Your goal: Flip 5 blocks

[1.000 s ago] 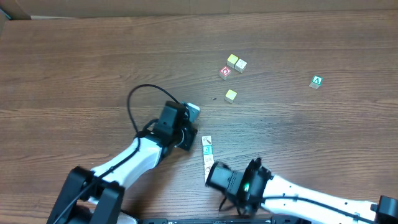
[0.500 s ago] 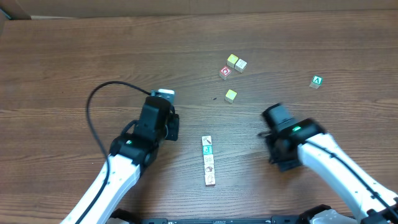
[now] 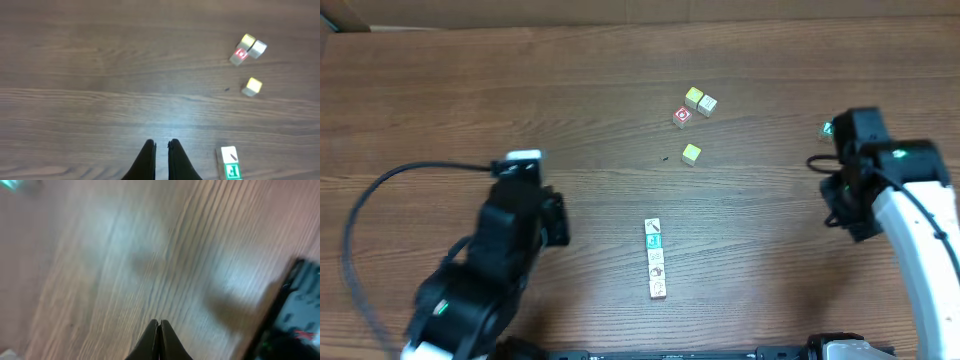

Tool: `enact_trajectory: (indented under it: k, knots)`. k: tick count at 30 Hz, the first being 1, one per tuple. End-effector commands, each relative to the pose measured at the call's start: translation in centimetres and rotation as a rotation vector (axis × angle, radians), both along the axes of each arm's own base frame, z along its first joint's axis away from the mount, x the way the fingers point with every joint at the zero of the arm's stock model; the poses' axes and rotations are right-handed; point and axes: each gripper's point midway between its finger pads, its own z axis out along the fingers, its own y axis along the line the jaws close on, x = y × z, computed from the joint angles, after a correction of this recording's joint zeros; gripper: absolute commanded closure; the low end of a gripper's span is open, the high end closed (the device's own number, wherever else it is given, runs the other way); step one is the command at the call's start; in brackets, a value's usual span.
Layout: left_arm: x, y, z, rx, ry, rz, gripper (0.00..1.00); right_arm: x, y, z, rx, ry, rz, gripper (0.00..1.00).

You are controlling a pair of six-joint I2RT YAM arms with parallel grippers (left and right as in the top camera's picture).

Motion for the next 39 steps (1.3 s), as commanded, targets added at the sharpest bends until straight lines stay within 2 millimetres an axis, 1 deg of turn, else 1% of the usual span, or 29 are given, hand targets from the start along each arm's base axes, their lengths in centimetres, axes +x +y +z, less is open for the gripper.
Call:
enact_trajectory:
  k: [1,3,5,8,10,11,16,18,19,20,21,22,23,24,25,26,27,28,39]
  knots:
    - [-2.2,1.4,5.2,-0.045,-0.106,0.035,0.96,0.8,-1.5,5.2,-0.089,-0.098,0.014,0.96]
    - [-3.8,2.1,6.9,-0.056,-0.13,0.034,0.96,0.7,-1.6,7.3,-0.088,-0.128,0.013,0.96]
    - [-5.8,2.9,8.7,-0.069,-0.16,0.034,0.96,0.4,-1.6,9.4,-0.087,-0.159,0.011,0.96]
    - [-8.7,4.1,10.3,-0.081,-0.186,0.034,0.96,0.7,-1.5,11.5,-0.095,-0.212,0.085,0.96]
    - [-10.8,5.0,10.9,-0.087,-0.199,0.034,0.96,0.6,-1.5,12.4,-0.098,-0.244,0.097,0.96]
    - [-13.0,5.9,11.3,-0.096,-0.215,0.035,0.96,0.3,-1.5,12.8,-0.098,-0.263,0.096,0.96]
    - [-17.4,7.7,11.1,-0.136,-0.252,0.046,0.96,0.2,-1.6,13.0,-0.102,-0.27,0.095,0.96]
    - [-18.7,8.2,10.8,-0.147,-0.278,0.045,0.96,0.2,-1.6,13.0,-0.102,-0.27,0.095,0.96]
    - [-19.0,8.3,10.8,-0.149,-0.287,0.045,0.96,0.2,-1.6,13.0,-0.102,-0.27,0.095,0.96]
    - [-19.3,8.4,10.8,-0.153,-0.295,0.044,0.96,0.2,-1.6,13.0,-0.102,-0.27,0.095,0.94]
    - [-19.6,8.5,10.7,-0.156,-0.3,0.044,0.96,0.2,-1.6,13.0,-0.102,-0.271,0.094,0.89]
    - [-19.7,8.6,10.6,-0.156,-0.299,0.044,0.92,0.2,-1.6,13.0,-0.102,-0.271,0.094,0.79]
    - [-19.8,8.7,10.4,-0.153,-0.294,0.044,0.85,0.2,-1.6,13.0,-0.102,-0.271,0.094,0.72]
    - [-19.9,8.7,10.2,-0.151,-0.287,0.044,0.77,0.2,-1.6,13.0,-0.102,-0.27,0.094,0.65]
    - [-20.0,8.7,10.0,-0.146,-0.277,0.045,0.64,0.2,-1.6,13.0,-0.101,-0.269,0.094,0.59]
    - [-20.0,8.7,9.8,-0.142,-0.269,0.045,0.39,0.2,-1.5,13.0,-0.1,-0.269,0.095,0.34]
    - [-20.1,8.8,9.6,-0.139,-0.262,0.045,0.0,0.2,-1.5,12.9,-0.097,-0.269,0.095,0.13]
    - [-20.1,8.8,9.5,-0.137,-0.258,0.045,0.0,0.2,-1.5,12.9,-0.098,-0.269,0.095,0.0]
    - [-20.2,8.8,9.4,-0.134,-0.251,0.045,0.0,0.2,-1.5,12.9,-0.098,-0.27,0.095,0.0]
